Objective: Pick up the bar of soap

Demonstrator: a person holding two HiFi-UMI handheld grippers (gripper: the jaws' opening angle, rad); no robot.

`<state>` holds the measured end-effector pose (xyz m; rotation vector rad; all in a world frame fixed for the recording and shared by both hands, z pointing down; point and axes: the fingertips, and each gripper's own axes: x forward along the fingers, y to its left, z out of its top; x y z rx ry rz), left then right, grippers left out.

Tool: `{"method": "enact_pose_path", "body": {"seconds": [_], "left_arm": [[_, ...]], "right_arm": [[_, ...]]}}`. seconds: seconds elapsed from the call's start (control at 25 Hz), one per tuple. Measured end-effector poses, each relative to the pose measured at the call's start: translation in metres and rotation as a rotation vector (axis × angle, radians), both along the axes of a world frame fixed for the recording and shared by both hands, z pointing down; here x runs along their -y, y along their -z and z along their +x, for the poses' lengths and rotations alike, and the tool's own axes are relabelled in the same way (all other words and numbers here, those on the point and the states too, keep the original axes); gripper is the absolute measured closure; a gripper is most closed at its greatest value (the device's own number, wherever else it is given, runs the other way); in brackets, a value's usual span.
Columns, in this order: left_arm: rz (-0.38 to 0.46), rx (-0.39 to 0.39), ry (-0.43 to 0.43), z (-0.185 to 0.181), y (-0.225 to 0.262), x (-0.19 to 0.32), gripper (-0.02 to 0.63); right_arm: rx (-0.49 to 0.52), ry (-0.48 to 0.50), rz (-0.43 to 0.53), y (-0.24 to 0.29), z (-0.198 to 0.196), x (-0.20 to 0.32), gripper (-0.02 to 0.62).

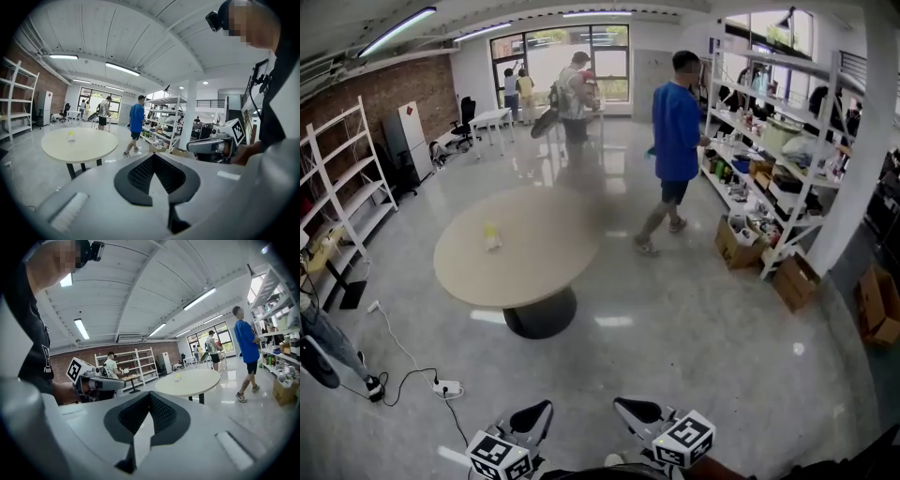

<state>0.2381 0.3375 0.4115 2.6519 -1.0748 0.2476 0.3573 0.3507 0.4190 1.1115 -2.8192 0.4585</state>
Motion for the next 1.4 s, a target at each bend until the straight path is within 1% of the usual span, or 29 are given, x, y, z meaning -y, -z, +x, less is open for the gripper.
{"method": "enact_pose_path", "body": {"seconds": [0.16, 0.28, 0.4, 0.52, 0.68, 0.88, 1.0, 1.12, 1.28, 1.4], "left_arm": [[-0.013, 0.022, -0.017, 0.027, -0.004, 0.022, 0.600], [-0.017, 0.028, -0.022, 0.036, -0.005, 0.037, 0.600], [-0.017, 0.025, -0.020, 0.037, -0.006, 0.056, 0.600], [-0.031, 0.022, -0.010, 0.021, -0.011, 0.075, 0.600], [-0.048, 0.000, -0.003, -0.016, -0.011, 0.108, 0.600], [-0.035, -0.043, 0.015, -0.065, -0.013, 0.169, 0.600], [-0.017, -0.079, 0.051, -0.119, -0.004, 0.212, 0.600], [-0.007, -0.112, 0.099, -0.172, 0.002, 0.248, 0.600], [0.003, -0.122, 0.140, -0.236, 0.000, 0.283, 0.600], [0.022, -0.116, 0.156, -0.270, -0.003, 0.312, 0.600]], "right_arm": [[0.014, -0.011, -0.002, -0.002, 0.027, 0.024, 0.589], [0.029, -0.027, -0.014, -0.006, 0.037, 0.038, 0.589], [0.026, -0.022, -0.026, -0.011, 0.037, 0.055, 0.589], [0.017, -0.017, -0.038, -0.012, 0.025, 0.074, 0.589], [0.001, -0.018, -0.048, -0.005, -0.009, 0.109, 0.589], [-0.042, -0.017, -0.053, -0.005, -0.053, 0.169, 0.589], [-0.080, 0.007, -0.060, 0.000, -0.102, 0.210, 0.589], [-0.114, 0.022, -0.064, 0.004, -0.143, 0.248, 0.589], [-0.125, 0.034, -0.039, 0.009, -0.198, 0.297, 0.589], [-0.139, 0.038, -0.004, 0.009, -0.228, 0.331, 0.589]]}}
